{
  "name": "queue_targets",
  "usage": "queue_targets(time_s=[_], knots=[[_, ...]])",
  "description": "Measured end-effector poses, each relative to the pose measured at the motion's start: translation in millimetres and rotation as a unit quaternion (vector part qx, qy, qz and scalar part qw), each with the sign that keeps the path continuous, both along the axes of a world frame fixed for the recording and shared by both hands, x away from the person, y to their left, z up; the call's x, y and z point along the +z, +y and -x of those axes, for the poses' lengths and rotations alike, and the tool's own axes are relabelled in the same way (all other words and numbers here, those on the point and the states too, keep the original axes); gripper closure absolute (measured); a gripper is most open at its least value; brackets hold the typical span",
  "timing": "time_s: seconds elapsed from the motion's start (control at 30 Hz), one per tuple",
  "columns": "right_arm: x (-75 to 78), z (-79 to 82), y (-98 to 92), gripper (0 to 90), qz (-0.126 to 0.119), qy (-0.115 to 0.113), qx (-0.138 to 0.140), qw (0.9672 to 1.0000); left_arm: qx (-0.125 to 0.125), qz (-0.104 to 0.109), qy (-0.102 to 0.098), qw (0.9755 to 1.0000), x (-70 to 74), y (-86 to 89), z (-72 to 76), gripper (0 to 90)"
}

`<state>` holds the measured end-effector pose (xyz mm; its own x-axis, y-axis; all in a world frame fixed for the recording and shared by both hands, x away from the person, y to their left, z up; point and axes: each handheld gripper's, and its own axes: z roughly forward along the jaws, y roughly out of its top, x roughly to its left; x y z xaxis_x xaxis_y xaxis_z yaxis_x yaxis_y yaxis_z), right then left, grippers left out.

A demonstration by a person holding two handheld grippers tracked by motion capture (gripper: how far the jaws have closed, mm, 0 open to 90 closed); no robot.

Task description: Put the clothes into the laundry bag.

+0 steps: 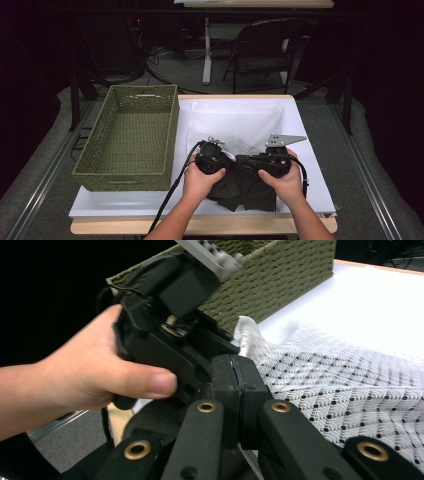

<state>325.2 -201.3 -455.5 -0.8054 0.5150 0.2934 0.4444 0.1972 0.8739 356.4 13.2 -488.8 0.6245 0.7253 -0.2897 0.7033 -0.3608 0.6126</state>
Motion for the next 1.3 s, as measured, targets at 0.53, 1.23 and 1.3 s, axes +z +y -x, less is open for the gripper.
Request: queue_targets(time_s=[0.53,1.23,1.3], knots=[[-3.0,-2.3,-4.9,89.3,0.003,0.002,-0.01,0.9999,-0.022,0.0,-0.034,0.9992,32.8,18.4,30.7,26.2],[-2.8,-2.1,-6.0,89.3,-0.001,0.004,-0.011,0.9999,-0.052,-0.03,0.02,0.998,-12.5,21.4,31.5,32.9],[-2.8,-2.0,-5.6,89.3,-0.002,0.003,-0.01,0.9999,-0.053,-0.035,0.017,0.9978,-14.2,19.3,31.7,33.6]])
